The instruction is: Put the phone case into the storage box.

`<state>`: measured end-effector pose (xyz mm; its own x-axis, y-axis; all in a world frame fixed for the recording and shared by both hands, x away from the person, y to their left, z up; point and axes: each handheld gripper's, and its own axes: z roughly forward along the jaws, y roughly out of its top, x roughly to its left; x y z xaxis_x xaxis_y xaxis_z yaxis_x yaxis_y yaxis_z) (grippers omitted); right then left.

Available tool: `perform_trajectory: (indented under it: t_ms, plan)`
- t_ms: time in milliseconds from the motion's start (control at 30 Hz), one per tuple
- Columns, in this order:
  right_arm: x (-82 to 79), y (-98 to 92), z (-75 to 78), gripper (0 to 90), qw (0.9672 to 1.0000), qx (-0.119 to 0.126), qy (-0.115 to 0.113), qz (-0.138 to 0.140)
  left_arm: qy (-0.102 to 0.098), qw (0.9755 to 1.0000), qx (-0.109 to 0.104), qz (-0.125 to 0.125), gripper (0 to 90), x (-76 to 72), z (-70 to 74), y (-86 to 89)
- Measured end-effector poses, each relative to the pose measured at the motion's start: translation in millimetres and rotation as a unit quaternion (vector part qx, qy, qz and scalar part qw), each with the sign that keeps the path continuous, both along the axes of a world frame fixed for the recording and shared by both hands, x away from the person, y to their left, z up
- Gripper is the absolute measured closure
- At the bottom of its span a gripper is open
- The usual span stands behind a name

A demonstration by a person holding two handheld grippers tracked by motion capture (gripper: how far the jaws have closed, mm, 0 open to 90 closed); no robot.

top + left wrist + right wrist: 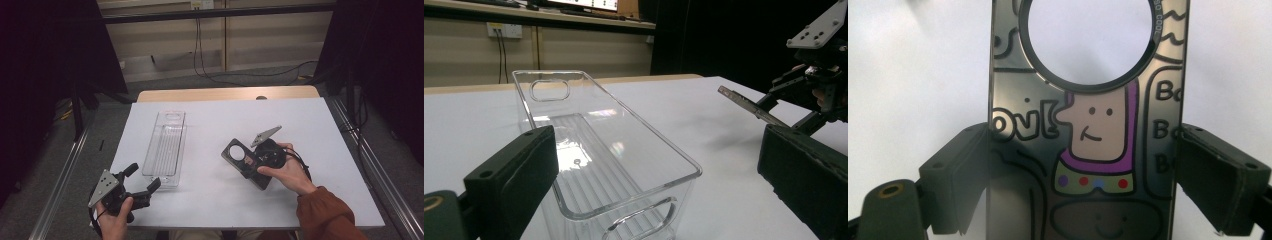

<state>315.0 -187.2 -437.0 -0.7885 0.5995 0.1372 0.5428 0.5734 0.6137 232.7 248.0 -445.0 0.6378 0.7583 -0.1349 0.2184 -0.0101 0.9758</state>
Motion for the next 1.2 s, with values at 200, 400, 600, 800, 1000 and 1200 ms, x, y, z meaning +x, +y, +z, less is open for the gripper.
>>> perform_trajectory:
  t_ms: [200,400,600,800,1000,1200]
  plan:
    - [-4.1,-6.4,-1.1,12.2,0.9991,0.036,-0.022,0.006,0.000,1.0000,-0.006,-0.004,3.1,-0.3,0.1,-1.5]
    - [-10.2,-8.4,-1.8,12.2,0.9977,0.055,-0.037,0.012,0.001,0.9999,-0.004,-0.012,3.1,-0.7,0.4,-3.2]
    - [-16.5,-10.4,-1.7,12.2,0.9955,0.077,-0.055,0.010,-0.002,0.9999,-0.002,-0.017,1.8,-0.1,0.6,-2.6]
    - [-22.5,-9.3,-3.5,12.2,0.9936,0.094,-0.060,0.017,0.002,0.9998,-0.007,-0.021,1.8,-0.1,0.6,-4.1]
    - [-26.9,-8.8,-4.2,12.1,0.9908,0.110,-0.078,0.014,0.003,0.9997,-0.007,-0.022,1.8,-0.3,0.7,-4.7]
    - [-31.4,-11.7,-3.2,12.1,0.9851,0.140,-0.098,0.015,0.002,0.9994,-0.010,-0.034,1.8,0.5,0.8,-5.7]
